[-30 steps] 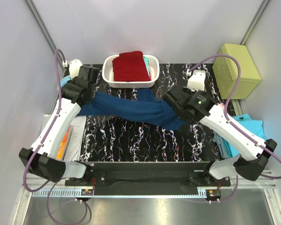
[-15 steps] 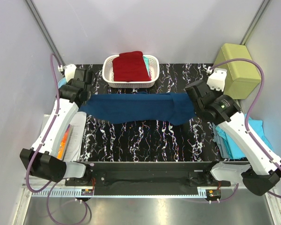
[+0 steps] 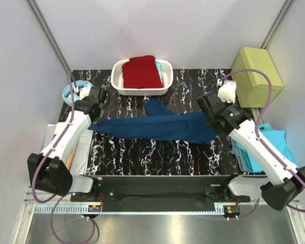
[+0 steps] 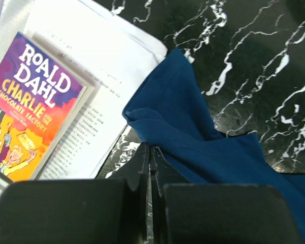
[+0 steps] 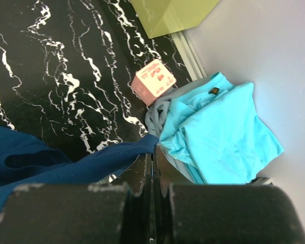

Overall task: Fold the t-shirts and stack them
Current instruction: Flatten out the tshirt

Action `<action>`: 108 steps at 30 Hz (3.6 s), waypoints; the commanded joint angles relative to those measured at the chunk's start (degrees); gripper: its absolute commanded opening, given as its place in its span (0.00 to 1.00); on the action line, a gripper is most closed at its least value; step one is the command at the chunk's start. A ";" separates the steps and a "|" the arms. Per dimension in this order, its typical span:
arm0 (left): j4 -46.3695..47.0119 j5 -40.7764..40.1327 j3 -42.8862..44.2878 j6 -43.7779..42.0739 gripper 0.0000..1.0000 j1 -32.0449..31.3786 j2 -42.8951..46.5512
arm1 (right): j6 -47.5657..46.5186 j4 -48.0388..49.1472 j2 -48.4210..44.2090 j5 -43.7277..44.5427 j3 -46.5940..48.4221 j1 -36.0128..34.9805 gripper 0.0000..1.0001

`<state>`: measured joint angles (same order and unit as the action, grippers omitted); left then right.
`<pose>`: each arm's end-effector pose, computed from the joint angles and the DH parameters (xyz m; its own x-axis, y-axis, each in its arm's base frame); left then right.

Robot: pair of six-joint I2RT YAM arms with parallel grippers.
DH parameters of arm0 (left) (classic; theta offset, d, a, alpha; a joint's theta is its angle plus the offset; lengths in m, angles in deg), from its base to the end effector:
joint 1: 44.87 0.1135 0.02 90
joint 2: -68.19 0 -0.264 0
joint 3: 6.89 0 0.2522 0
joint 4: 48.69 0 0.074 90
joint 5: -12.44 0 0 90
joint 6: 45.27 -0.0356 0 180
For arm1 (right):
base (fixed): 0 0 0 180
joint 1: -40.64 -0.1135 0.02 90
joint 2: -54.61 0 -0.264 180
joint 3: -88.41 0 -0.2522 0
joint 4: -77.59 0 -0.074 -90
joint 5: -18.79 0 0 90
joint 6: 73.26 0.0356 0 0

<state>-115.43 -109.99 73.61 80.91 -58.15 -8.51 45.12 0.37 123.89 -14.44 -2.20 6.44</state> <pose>0.2557 -0.0407 0.2945 -0.6739 -0.3529 -0.6491 -0.5468 0.8291 0.1169 0.1939 0.0958 0.3686 -0.5789 -0.0785 -0.8116 0.3896 0.8477 -0.3599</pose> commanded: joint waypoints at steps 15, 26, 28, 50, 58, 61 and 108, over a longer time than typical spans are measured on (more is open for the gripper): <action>-3.72 9.57 53.90 -9.73 0.00 0.71 -29.46 | -9.30 11.43 33.45 -1.49 37.10 5.81 0.00; -3.89 12.91 65.10 -11.13 0.00 0.36 -23.94 | -14.23 12.13 36.02 -5.97 59.72 4.94 0.00; -3.81 12.48 64.66 -11.14 0.00 -0.08 -21.48 | -15.54 12.66 33.92 -4.66 57.79 3.79 0.00; 5.25 9.05 28.17 -12.19 0.00 -3.51 -3.62 | -13.61 15.47 9.04 1.23 18.84 -1.41 0.00; 1.73 9.93 29.44 -10.17 0.00 -6.57 -6.02 | -10.73 10.92 9.39 -1.75 21.14 0.10 0.00; 1.47 10.10 21.46 -9.38 0.00 -8.16 -1.54 | -6.87 6.62 5.62 -3.24 17.63 0.09 0.00; 4.61 9.58 7.44 -5.33 0.99 -13.35 -0.27 | 1.85 7.46 10.07 -25.12 4.17 -0.52 0.43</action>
<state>-117.98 -98.27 77.79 77.35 -71.44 -3.46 48.86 -2.37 127.28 -34.48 2.42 5.24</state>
